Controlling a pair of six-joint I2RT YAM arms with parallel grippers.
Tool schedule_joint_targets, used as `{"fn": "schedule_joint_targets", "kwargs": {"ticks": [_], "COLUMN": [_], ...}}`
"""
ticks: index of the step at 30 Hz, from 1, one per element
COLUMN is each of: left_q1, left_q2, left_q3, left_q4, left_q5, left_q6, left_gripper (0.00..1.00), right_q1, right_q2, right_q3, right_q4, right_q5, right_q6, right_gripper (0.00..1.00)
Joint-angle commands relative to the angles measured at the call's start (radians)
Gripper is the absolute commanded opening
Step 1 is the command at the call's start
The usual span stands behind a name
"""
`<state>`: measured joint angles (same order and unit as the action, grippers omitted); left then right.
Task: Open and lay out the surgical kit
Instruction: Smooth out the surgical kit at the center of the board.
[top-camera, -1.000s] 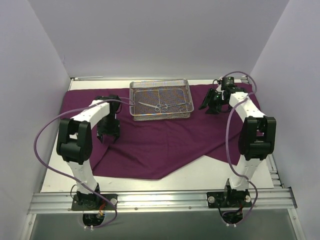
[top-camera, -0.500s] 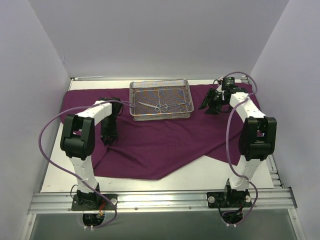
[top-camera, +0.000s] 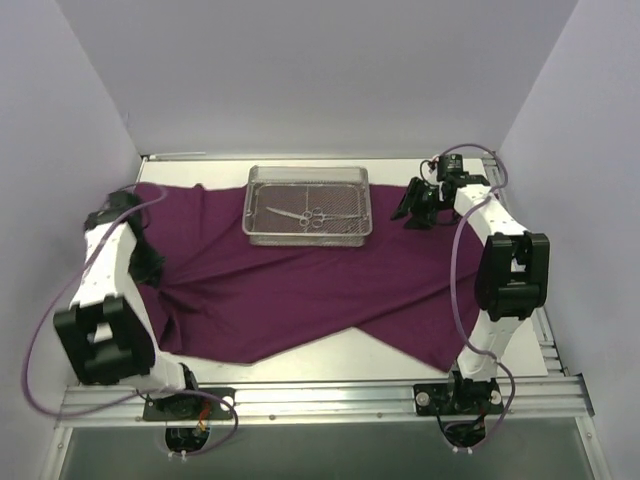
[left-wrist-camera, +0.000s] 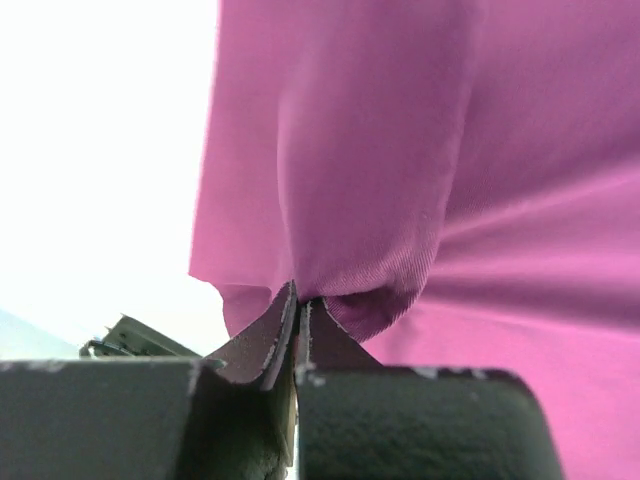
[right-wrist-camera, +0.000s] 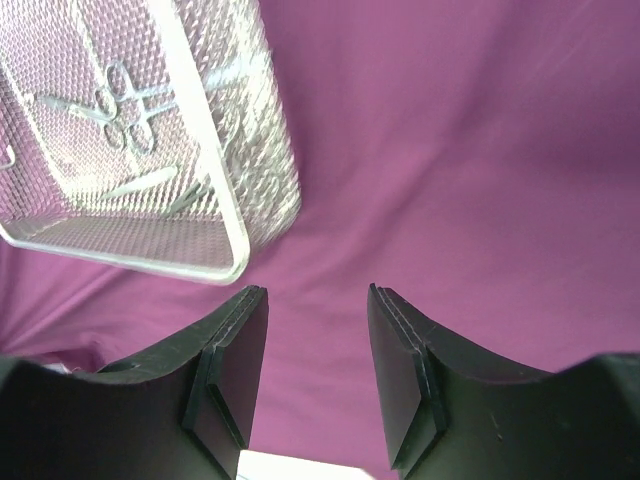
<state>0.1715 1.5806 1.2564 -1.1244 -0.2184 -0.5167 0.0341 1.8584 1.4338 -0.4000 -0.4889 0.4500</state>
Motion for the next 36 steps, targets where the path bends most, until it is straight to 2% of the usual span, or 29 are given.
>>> {"fn": "schedule_joint_targets", "kwargs": {"ticks": [1, 2, 4, 6, 9, 11, 13, 14, 17, 22, 26, 31, 33, 34, 36], "left_q1": [0.161, 0.195, 0.207, 0.209, 0.207, 0.198, 0.197, 0.192, 0.181, 0.122, 0.080, 0.077, 0.077, 0.077, 0.077], "left_q2": [-0.233, -0.267, -0.304, -0.282, -0.197, -0.156, -0.117, -0.122, -0.160, -0.179, -0.203, -0.202, -0.130, -0.099, 0.017], "left_q3": [-0.029, -0.041, -0.061, -0.136, -0.166, -0.150, -0.108, -0.097, -0.039, 0.040, 0.017, 0.037, 0.087, 0.110, 0.167], "left_q4": [-0.107, -0.113, -0.073, -0.019, 0.041, 0.052, 0.032, 0.037, 0.041, 0.019, 0.002, 0.084, 0.119, 0.155, 0.172], "left_q5": [-0.131, -0.110, -0.032, 0.089, 0.218, 0.273, 0.269, 0.267, 0.258, 0.189, 0.134, 0.093, 0.102, 0.120, 0.146], "left_q6": [-0.032, -0.042, -0.043, -0.013, -0.039, -0.028, -0.023, -0.014, 0.000, -0.019, -0.054, -0.016, -0.008, 0.003, 0.003], "left_gripper": [0.03, 0.03, 0.20, 0.27, 0.29, 0.38, 0.44, 0.50, 0.56, 0.57, 0.60, 0.61, 0.55, 0.42, 0.27], "right_q1": [0.018, 0.021, 0.024, 0.024, 0.024, 0.024, 0.026, 0.026, 0.024, 0.020, 0.010, -0.008, -0.025, -0.029, -0.061], "right_q2": [0.016, 0.021, 0.035, 0.050, 0.056, 0.056, 0.048, 0.048, 0.053, 0.114, 0.160, 0.220, 0.243, 0.254, 0.278], "right_q3": [0.002, 0.004, 0.010, 0.013, -0.001, -0.015, -0.032, -0.053, -0.082, -0.046, -0.001, 0.045, 0.051, 0.060, 0.071], "right_q4": [-0.014, -0.017, -0.025, -0.026, -0.016, -0.016, -0.007, -0.005, 0.012, 0.010, 0.009, -0.014, -0.025, -0.028, -0.042], "right_q5": [-0.022, -0.019, -0.016, -0.013, -0.014, -0.008, -0.010, -0.008, -0.014, 0.019, 0.058, 0.131, 0.150, 0.156, 0.182], "right_q6": [0.012, 0.010, 0.004, 0.003, 0.009, 0.003, 0.006, 0.010, 0.016, 0.010, 0.013, 0.009, 0.007, 0.000, -0.004], "right_gripper": [0.45, 0.45, 0.45, 0.45, 0.45, 0.45, 0.45, 0.45, 0.44, 0.37, 0.33, 0.19, 0.12, 0.11, 0.07]}}
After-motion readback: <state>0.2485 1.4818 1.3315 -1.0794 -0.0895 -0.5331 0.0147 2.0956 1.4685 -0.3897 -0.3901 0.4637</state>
